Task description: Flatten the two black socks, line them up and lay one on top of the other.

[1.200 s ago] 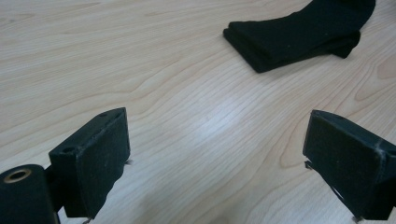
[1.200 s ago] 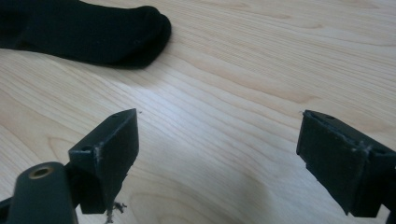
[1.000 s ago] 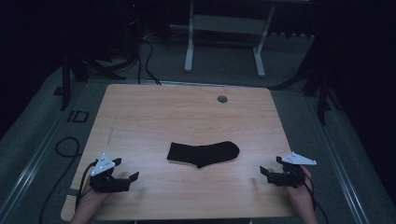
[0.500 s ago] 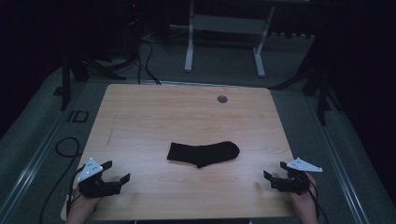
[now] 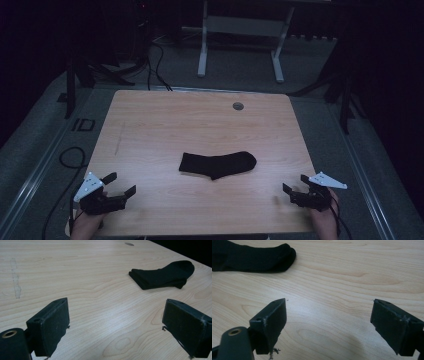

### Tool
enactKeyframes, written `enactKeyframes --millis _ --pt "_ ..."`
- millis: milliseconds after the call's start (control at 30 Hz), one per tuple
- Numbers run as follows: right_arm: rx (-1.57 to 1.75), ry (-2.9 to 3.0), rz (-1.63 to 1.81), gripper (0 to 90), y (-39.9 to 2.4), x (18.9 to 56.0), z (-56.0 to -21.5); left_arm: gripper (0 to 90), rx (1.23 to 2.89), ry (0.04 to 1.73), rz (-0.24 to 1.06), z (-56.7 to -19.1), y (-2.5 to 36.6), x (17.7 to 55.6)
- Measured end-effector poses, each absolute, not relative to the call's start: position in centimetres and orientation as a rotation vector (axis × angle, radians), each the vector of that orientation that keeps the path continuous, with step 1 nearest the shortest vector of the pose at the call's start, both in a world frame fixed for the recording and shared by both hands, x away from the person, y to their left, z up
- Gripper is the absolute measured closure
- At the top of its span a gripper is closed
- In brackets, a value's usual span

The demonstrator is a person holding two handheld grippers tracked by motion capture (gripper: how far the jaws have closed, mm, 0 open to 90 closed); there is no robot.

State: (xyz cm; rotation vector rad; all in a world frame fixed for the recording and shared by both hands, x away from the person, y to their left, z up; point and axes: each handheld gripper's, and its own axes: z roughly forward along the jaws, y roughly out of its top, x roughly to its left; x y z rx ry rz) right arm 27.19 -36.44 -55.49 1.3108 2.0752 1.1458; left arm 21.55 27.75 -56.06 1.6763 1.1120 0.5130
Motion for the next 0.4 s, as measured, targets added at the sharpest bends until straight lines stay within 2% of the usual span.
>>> enactKeyframes --millis 400 --pt "1.312 2.069 1.137 13.1 -36.51 27.24 -55.65 7.9 1.674 1.098 0.518 -56.07 27.74 21.45"
